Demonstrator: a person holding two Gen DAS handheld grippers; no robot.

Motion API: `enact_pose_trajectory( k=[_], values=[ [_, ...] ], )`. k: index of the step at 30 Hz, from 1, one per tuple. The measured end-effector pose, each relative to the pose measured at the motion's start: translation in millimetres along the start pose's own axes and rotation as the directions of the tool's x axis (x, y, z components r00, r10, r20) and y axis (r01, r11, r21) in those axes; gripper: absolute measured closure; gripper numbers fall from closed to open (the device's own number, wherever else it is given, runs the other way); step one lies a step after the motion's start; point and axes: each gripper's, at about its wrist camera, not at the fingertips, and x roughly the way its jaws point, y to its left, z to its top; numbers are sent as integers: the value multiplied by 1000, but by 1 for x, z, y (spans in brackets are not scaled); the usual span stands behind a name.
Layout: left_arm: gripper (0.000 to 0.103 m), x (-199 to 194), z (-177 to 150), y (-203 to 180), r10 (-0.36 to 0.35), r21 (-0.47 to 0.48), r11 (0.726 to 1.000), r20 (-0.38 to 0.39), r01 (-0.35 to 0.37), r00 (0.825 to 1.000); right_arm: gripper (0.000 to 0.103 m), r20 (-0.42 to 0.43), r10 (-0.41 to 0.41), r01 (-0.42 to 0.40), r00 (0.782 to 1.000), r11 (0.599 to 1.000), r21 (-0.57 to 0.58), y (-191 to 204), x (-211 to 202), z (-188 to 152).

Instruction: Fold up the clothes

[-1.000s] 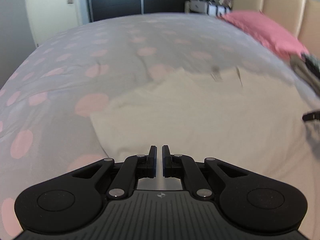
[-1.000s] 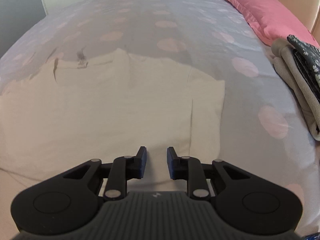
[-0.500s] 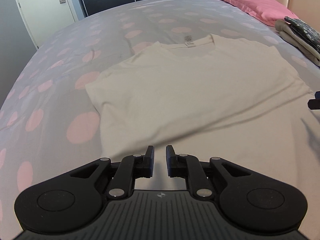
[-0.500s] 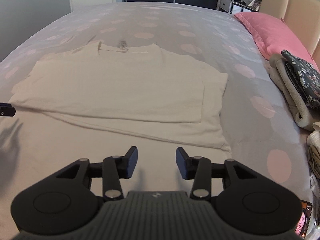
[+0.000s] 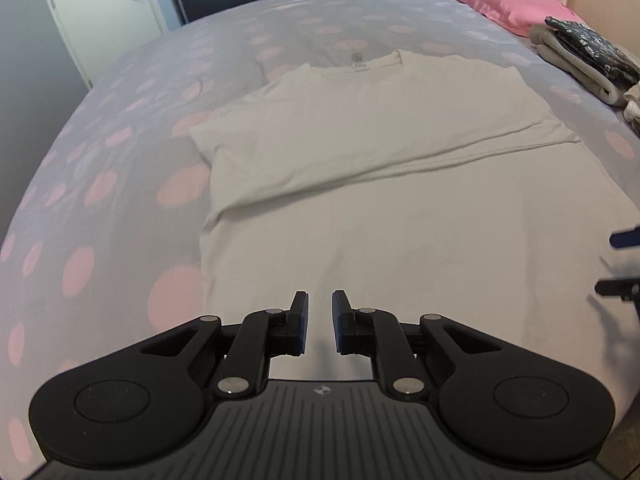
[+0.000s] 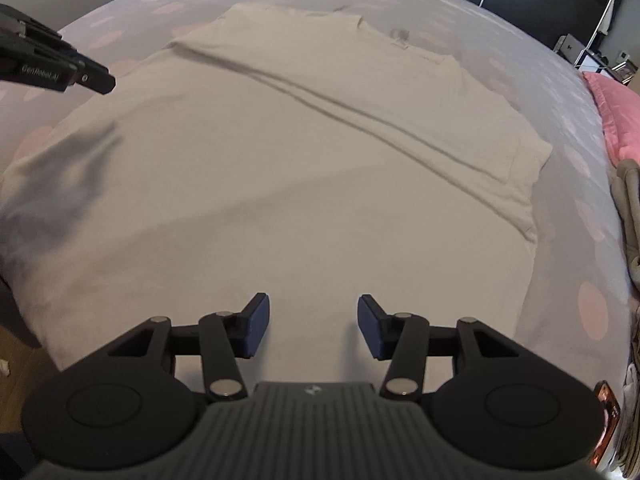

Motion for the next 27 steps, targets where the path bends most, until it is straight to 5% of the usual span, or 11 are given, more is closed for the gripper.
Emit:
enact_pose_trajectory(
  k=[9,15,20,27],
  values=[
    [92,-6,-28,11,51,24,999,-136,-48,989,51,-87,-69,63,994,995,-73,-2,-11,-38],
    [92,-5,-44,34,28,-3,1000,-223,-30,974,47,-175,-151,167,973,983,79,-36,-12,-51],
    [90,1,-58,50,47,-48,997,-281,-63,959,30,-213,-124,171,969,960,222,-60,-9,-58],
    [84,15,-75,46,37,-20,999,-350,-46,936,28,-265,-41,142,963,916,375,-81,1,-59]
  ],
)
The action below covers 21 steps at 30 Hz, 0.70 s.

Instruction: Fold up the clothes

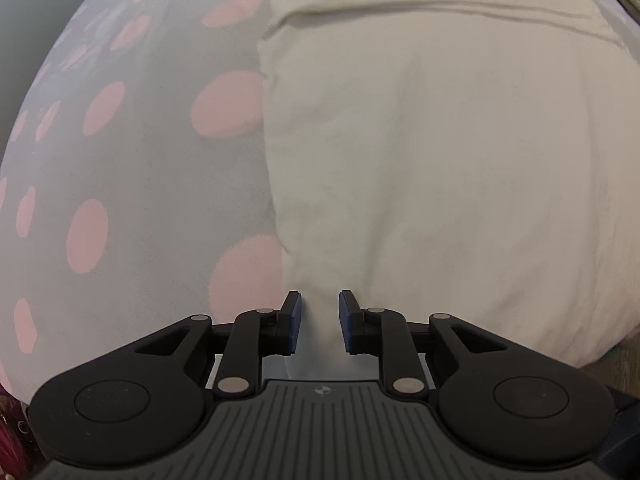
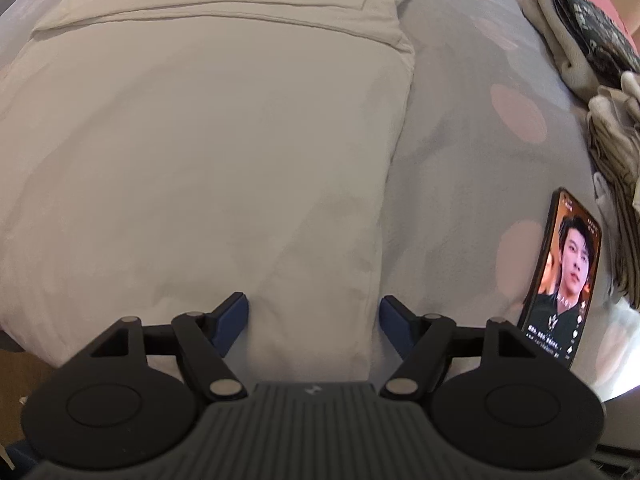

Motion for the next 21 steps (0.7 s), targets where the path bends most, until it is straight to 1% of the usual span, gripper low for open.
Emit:
enact_pose_trajectory(
  k=[2,4,6,9,11,12,13,14,16,17,19,21],
  values=[
    [83,3,-1,-1,6,6,1000,-4,-6,1000,28,-25,30,-29,999,998,61,-7,3,2],
    [82,3,-1,-1,6,3,1000,-7,-6,1000,28,-36,50,-47,998,994,95,-12,5,2],
    [82,3,-1,-1,4,-1,1000,-8,-4,1000,28,-39,57,-53,998,993,104,-13,6,3],
    [83,3,-2,-6,16,12,1000,-5,-15,1000,34,-35,61,-58,997,993,103,-9,4,1],
    [83,2,-2,-10,26,25,999,-2,-26,1000,44,-30,60,-57,998,994,88,-4,2,-1],
    [86,2,-2,-12,30,32,999,1,-30,1000,47,-27,59,-56,998,995,79,-1,1,-2],
    [92,1,-3,-14,32,42,999,6,-32,999,55,-23,57,-55,998,996,65,3,-1,-2],
    [96,0,-3,-17,32,52,998,10,-32,999,59,-17,55,-54,998,997,47,7,-2,-3],
    [101,-2,-4,-23,34,70,997,17,-35,999,79,-1,46,-46,999,999,7,15,-4,-3],
    [102,-3,-5,-25,40,75,996,19,-41,999,87,10,36,-36,999,999,-15,19,-5,-3],
    [103,-4,-5,-28,51,80,995,23,-52,998,95,32,14,-13,999,999,-51,27,-9,-4],
    [103,-8,-5,-27,48,63,997,36,-50,998,96,49,-8,11,999,997,-71,33,-10,-2]
  ],
)
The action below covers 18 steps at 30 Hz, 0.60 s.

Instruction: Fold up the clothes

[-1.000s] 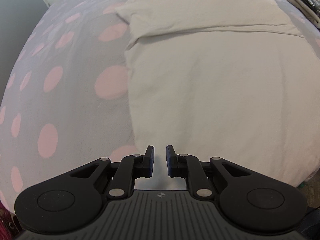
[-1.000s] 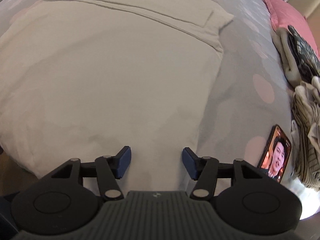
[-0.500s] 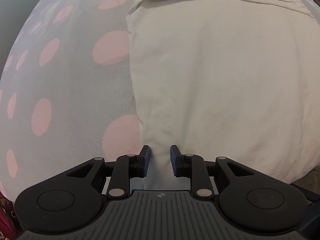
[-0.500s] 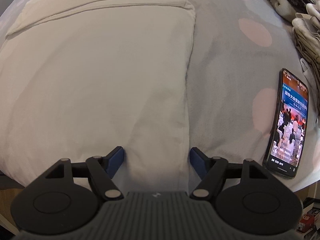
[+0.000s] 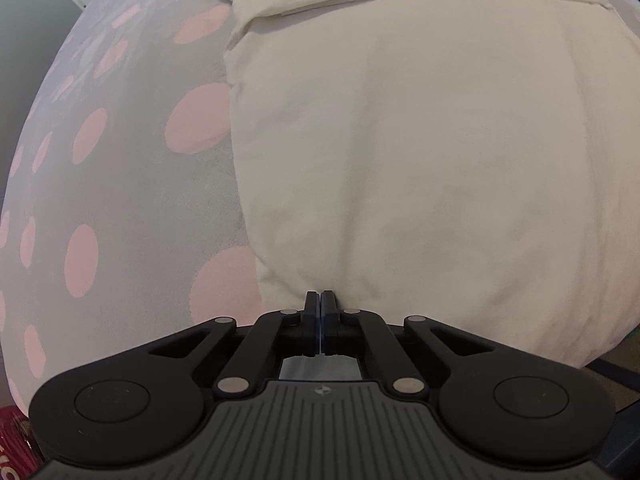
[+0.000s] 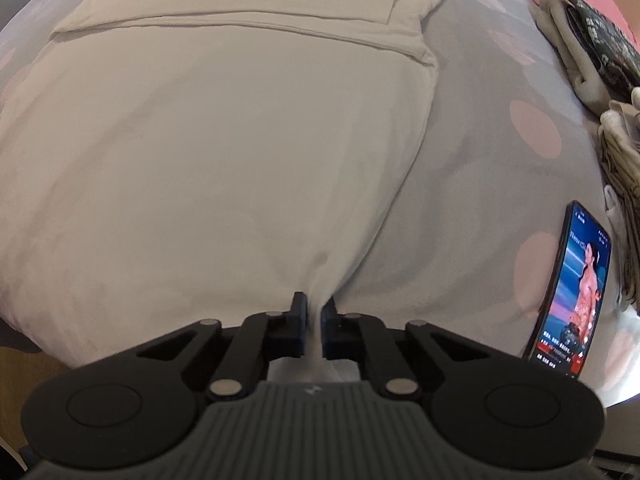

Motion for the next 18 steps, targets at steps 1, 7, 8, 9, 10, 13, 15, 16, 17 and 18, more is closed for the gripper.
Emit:
enact_pose_trajectory(
  k=[1,7,8,9,10,13,15,16,17,18],
  values=[
    [103,-2,1,1,-1,-8,1000,9,2,1000,97,8,-8,8,1000,1000,-3,2,-1,1],
    [103,-27,15,22,40,-89,996,149,-27,988,98,112,-36,35,993,999,11,-5,-23,11],
    [103,-32,18,29,51,-127,992,175,-29,983,98,132,-44,42,990,999,19,-6,-26,13],
    [103,-35,20,36,54,-156,987,189,-24,981,98,151,-56,52,987,998,29,-8,-30,16],
    [103,-33,22,40,41,-172,985,178,-10,983,98,171,-66,61,983,997,39,-10,-32,20],
    [103,-26,27,52,0,-218,975,147,32,989,98,198,-77,66,977,996,62,-15,-33,31],
    [103,-21,30,58,-31,-241,969,125,61,992,98,210,-97,85,973,994,65,-16,-33,33],
    [101,-15,29,56,-47,-231,970,106,71,993,98,216,-106,95,971,994,59,-15,-33,35],
    [98,-11,28,52,-48,-217,974,91,67,995,98,219,-112,105,969,993,45,-14,-29,38],
    [85,-7,26,49,-47,-203,977,74,61,996,98,219,-119,116,969,993,29,-12,-24,40]
  ],
)
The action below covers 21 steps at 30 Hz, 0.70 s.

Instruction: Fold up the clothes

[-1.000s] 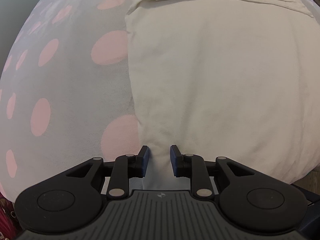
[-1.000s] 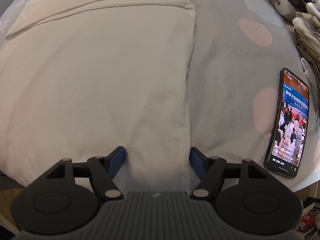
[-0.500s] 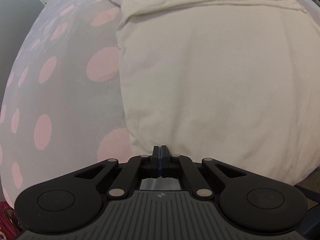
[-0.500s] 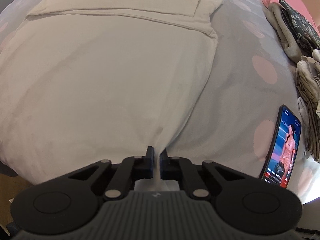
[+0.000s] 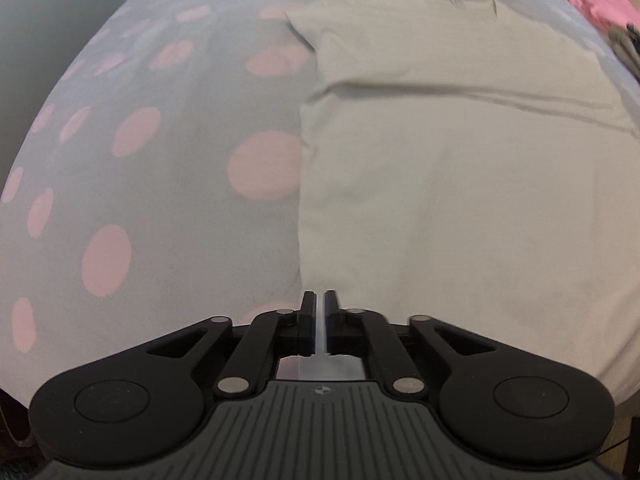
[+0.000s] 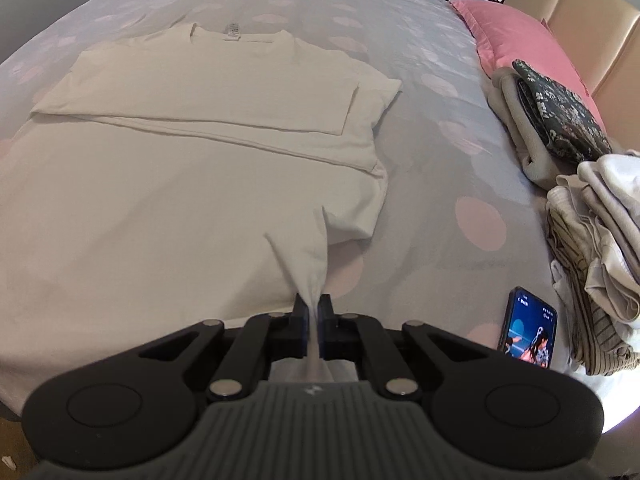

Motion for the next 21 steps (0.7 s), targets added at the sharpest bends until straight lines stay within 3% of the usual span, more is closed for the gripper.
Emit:
enact_pose_trajectory(
  k=[1,3,5,8,9,10,12,16,21],
  values=[
    [71,4,-3,-3,5,14,1000,-21,-5,1000,98,-3,-7,7,1000,1000,-19,3,3,0],
    [65,10,-8,-5,0,25,1000,-68,2,998,98,-11,-21,20,1000,998,-53,9,10,0],
    [65,18,-15,-7,-31,14,999,-127,33,991,98,-18,-27,25,999,997,-73,13,15,1],
    [66,22,-20,-14,-30,25,999,-142,33,989,98,-28,-33,30,999,995,-94,18,20,2],
    [72,22,-20,-16,-27,29,999,-138,31,990,98,-31,-35,32,999,994,-100,19,22,2],
    [87,21,-20,-17,-32,28,999,-134,36,990,98,-34,-37,33,999,994,-105,20,24,2],
    [101,19,-19,-20,-31,33,999,-126,36,992,98,-36,-37,33,999,994,-100,20,25,2],
    [102,12,-14,-19,-40,25,999,-95,43,995,98,-30,-27,26,999,999,-44,13,22,6],
    [102,-18,-1,-1,-86,-74,993,39,89,995,98,-2,-59,59,998,998,0,5,20,12]
  ],
)
